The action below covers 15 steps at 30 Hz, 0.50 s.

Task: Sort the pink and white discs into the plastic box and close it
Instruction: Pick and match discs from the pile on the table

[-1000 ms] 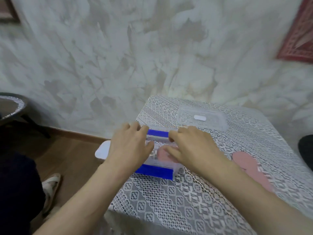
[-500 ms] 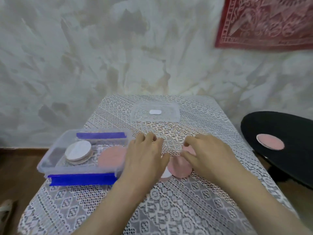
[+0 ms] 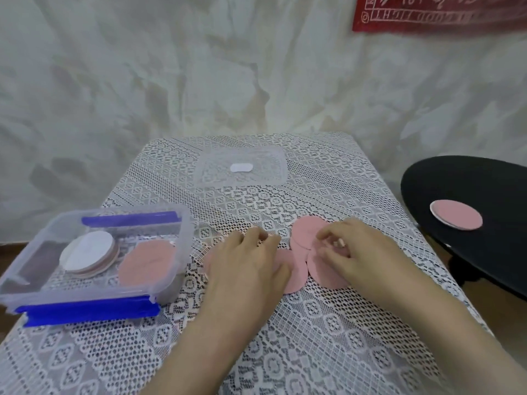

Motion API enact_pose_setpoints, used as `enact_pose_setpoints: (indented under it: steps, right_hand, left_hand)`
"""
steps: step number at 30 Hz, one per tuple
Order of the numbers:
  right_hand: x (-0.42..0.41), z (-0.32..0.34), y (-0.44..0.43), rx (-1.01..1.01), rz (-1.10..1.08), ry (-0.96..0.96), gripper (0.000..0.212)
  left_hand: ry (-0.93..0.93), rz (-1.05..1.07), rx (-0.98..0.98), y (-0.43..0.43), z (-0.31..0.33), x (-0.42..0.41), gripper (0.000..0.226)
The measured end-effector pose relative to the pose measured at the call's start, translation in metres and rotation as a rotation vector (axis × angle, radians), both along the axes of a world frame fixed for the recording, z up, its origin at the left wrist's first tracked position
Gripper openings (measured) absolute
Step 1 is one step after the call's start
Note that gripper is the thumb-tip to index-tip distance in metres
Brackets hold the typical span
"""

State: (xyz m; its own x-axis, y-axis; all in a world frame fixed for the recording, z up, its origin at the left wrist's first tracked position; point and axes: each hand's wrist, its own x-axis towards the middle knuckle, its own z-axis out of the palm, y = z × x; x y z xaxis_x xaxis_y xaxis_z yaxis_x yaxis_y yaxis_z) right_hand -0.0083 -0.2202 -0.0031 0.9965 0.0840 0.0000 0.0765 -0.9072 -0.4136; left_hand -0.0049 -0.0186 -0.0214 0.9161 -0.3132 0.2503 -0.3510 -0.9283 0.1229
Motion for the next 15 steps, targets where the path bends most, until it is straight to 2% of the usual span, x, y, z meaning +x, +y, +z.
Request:
enact_pose_setpoints:
  steps: [5,9,11,15]
  right_hand:
    - [0.021,-0.005,0.004,0.017,-0.155,-0.002,0.035]
    - [0.032,-0.003,0.007,0.035,-0.182,0.092,0.056]
    - [0.036,-0.002,0.010,0.093,-0.200,0.080,0.047]
    - [0.048,-0.005,0.013,0.182,-0.186,-0.061,0.020]
  left_hand:
    - [0.024,-0.014,-0.013,0.008,0.001,-0.010,0.040]
    - [0.006,-0.020,-0.081,0.019,0.006,-0.014,0.033]
    - [0.031,-0.015,-0.117,0.025,0.008,-0.014,0.035]
    - [0.084,-0.033,-0.183,0.032,0.008,-0.012,0.038]
